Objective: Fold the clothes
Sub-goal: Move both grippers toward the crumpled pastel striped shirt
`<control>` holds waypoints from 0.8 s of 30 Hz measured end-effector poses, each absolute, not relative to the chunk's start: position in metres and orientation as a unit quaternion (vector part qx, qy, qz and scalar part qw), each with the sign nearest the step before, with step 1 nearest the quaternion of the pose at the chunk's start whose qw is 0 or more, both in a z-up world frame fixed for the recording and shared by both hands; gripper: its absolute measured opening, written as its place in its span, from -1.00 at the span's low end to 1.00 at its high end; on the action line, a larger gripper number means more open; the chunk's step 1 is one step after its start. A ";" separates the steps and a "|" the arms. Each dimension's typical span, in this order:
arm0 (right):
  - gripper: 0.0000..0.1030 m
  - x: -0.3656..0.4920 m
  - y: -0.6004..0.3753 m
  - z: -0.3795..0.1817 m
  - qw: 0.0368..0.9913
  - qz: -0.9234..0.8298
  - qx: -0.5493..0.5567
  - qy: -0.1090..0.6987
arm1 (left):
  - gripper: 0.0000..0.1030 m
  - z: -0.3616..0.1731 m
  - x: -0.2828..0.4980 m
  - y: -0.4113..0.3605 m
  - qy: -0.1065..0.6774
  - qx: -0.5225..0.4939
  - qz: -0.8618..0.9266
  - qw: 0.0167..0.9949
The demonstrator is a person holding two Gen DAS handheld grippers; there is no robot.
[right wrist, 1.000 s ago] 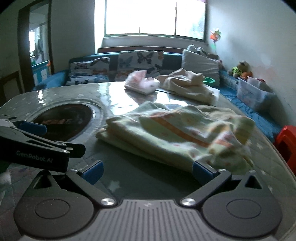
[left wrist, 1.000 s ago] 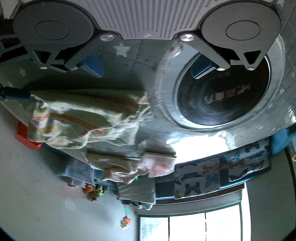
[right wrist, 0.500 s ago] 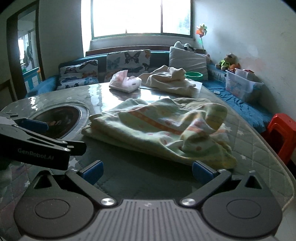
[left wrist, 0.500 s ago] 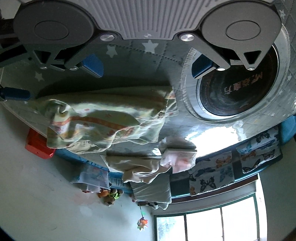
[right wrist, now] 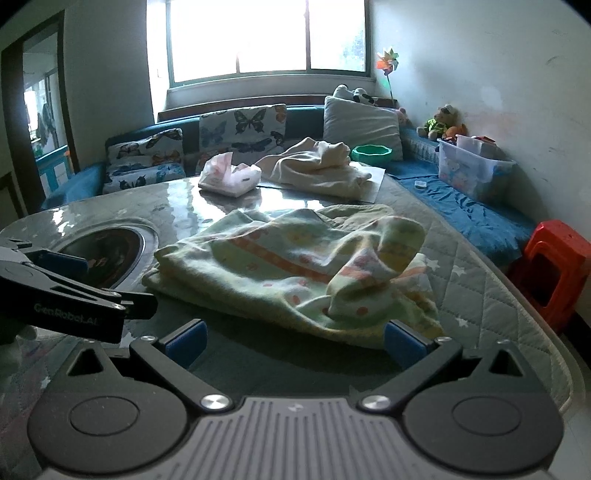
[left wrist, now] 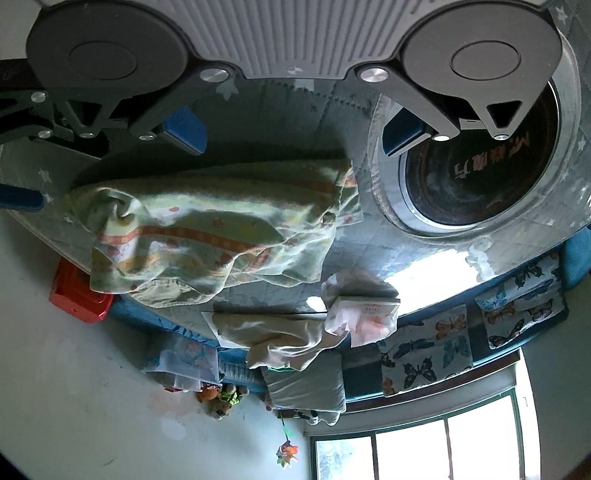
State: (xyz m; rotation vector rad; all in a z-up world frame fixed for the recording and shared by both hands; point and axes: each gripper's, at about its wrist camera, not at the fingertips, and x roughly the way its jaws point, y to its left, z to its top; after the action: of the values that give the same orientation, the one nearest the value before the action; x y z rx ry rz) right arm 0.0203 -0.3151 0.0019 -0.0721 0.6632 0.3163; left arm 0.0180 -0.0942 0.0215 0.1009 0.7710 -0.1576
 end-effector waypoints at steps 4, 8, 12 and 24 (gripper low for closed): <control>1.00 0.027 -0.318 0.004 0.932 0.155 -0.033 0.326 | 1.00 0.020 0.029 -0.096 0.378 0.047 -0.075 0.921; 0.99 0.037 -0.321 0.005 0.932 0.153 -0.038 0.326 | 1.00 0.019 0.038 -0.094 0.378 0.046 -0.077 0.922; 0.96 0.045 -0.325 0.006 0.934 0.149 -0.037 0.324 | 1.00 0.019 0.049 -0.094 0.377 0.049 -0.078 0.922; 0.69 0.086 -0.339 0.004 0.936 0.136 -0.028 0.322 | 1.00 0.022 0.075 -0.102 0.378 0.058 -0.079 0.921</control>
State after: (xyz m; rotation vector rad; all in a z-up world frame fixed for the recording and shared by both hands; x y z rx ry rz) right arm 0.0855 -0.3387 0.0045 -0.0582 0.6588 0.2781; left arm 0.0754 -0.1018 0.0219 0.1190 0.7773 -0.1617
